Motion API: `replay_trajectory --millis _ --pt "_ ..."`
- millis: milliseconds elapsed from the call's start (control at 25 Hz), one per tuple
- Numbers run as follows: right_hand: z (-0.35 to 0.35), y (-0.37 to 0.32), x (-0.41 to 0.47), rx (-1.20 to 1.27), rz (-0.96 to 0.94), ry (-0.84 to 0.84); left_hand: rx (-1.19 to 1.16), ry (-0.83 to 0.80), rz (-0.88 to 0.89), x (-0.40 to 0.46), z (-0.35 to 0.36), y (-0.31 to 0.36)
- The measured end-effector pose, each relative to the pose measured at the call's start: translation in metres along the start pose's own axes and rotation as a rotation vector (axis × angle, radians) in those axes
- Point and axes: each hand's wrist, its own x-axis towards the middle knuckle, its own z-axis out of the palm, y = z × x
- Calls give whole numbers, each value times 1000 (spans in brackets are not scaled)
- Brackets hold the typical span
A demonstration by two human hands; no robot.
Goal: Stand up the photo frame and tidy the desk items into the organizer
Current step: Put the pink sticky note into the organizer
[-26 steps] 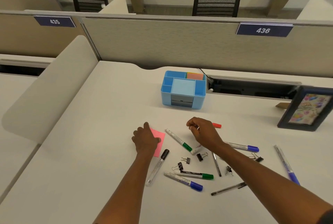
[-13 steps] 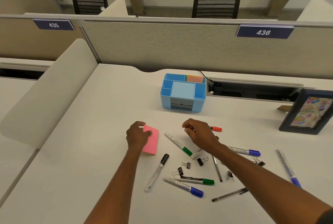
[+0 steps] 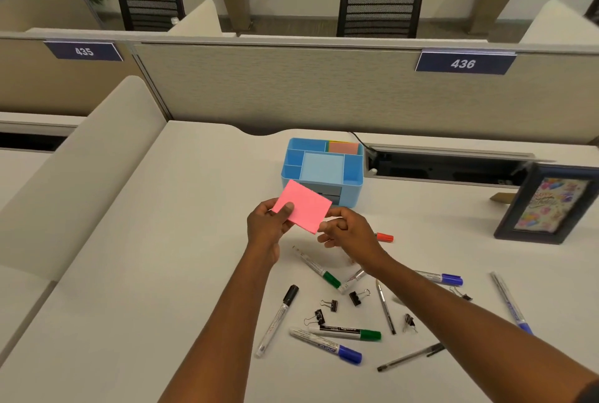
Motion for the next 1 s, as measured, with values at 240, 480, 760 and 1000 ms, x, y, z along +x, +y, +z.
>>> replay_trajectory --millis 240,480,760,1000 --pt "-19 -13 5 41 -6 207 94 -14 66 -1 29 0" --pt "-51 -41 35 -119 -209 406 492 9 405 9 57 20" --pt "-115 -98 116 -629 -492 587 1208 -178 671 31 73 12" --pt "-123 -105 165 -952 -441 477 1467 -220 698 39 74 -10"
